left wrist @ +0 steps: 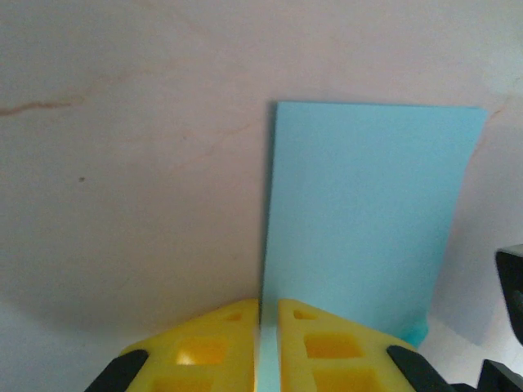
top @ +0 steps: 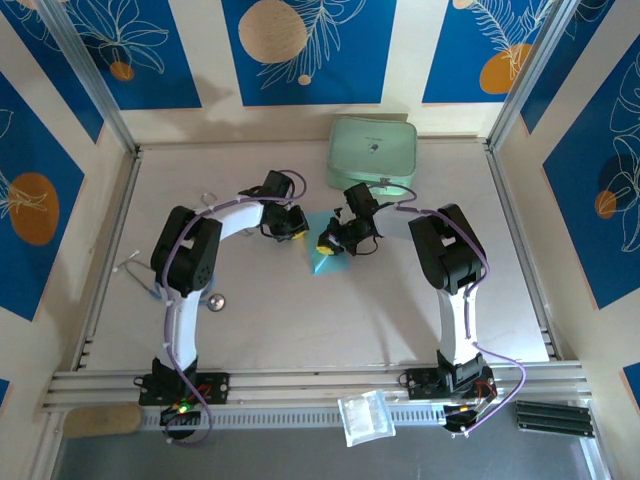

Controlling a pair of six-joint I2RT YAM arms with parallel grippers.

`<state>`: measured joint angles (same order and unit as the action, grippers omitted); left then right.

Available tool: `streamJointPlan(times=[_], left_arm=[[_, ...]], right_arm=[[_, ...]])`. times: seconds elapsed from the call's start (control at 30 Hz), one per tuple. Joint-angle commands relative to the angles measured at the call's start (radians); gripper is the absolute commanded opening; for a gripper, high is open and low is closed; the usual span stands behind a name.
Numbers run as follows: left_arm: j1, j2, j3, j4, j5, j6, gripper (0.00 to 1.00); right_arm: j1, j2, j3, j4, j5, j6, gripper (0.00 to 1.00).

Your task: Fold a paper plane with a square sheet of paper (pick it up from the middle)

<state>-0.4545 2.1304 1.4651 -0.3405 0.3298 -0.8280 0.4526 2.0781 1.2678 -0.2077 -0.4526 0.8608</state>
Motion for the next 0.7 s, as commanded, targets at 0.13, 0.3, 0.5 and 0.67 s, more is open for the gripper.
streamJointPlan(times=[0.13, 0.3, 0.5, 0.67], left_arm=[[-0.009, 0.021, 0.005, -0.035, 0.016, 0.014, 0.14], [-0.01, 0.025, -0.001, -0.033, 0.015, 0.008, 0.13], [-0.01, 0.018, -0.002, -0.032, 0.015, 0.01, 0.12], [-0.011, 0.011, 0.006, -0.033, 0.017, 0.012, 0.12]], right_arm=[[0.007, 0.015, 0.028, -0.001, -0.013, -0.004, 0.0], [0.007, 0.018, 0.026, 0.007, -0.005, 0.003, 0.0], [0.007, 0.022, 0.034, 0.014, -0.011, 0.002, 0.0], [0.006, 0.026, 0.029, 0.02, -0.016, 0.003, 0.0]])
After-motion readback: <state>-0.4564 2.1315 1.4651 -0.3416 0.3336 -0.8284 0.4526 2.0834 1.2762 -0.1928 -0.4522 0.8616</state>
